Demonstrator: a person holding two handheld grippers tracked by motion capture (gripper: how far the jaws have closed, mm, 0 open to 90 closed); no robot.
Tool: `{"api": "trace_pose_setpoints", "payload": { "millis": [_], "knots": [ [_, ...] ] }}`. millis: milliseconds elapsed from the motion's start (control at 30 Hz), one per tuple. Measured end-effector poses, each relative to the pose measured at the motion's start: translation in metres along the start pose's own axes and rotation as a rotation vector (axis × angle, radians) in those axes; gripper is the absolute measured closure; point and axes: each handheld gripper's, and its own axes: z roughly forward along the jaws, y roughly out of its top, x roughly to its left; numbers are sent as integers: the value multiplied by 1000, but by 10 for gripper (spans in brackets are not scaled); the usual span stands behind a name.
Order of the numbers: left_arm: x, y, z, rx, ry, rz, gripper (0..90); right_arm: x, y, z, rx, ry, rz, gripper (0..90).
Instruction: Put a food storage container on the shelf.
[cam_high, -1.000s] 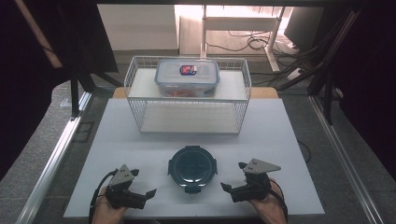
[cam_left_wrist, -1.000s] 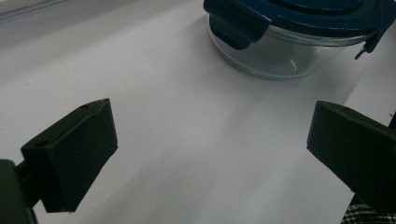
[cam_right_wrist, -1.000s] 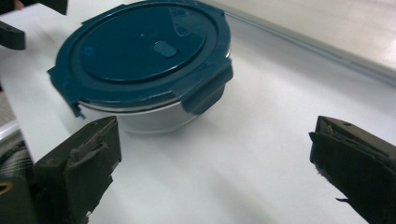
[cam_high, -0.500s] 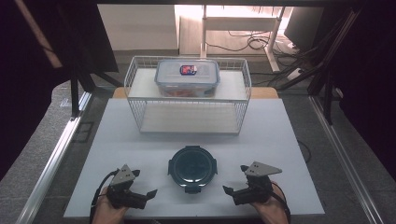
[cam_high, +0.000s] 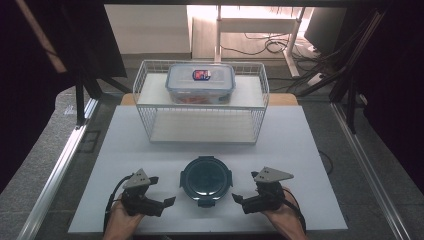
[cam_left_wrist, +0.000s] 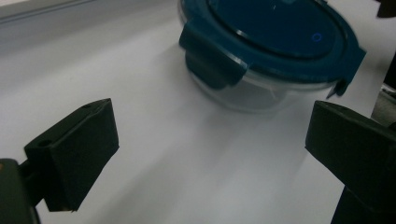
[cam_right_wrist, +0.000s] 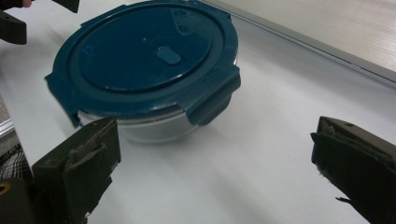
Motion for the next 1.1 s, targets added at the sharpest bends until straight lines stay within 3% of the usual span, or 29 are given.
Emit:
{"api": "trace_pose_setpoints", "payload": {
  "millis": [200,400,533,667,833,967,1067,1100],
  "knots": [
    [4,15,11,5,-35,-23,17,-2,10,11,40,52,71,0],
    [10,36,26,17,-90,-27,2,-2,21,20,80,78,63,0],
    [9,46,40,61,-102,13,0,-3,28,29,106,92,70,0],
    [8,49,55,97,-123,12,0,-6,31,41,127,121,93,2],
    [14,40,56,106,-189,-32,2,-11,28,52,168,189,147,19],
    [18,33,54,103,-288,-111,107,-19,23,56,184,262,215,68],
    [18,32,54,108,-288,-136,151,-25,20,58,190,349,275,169],
    [19,32,52,107,-282,-139,173,-26,20,58,192,350,279,180]
  ]
}}
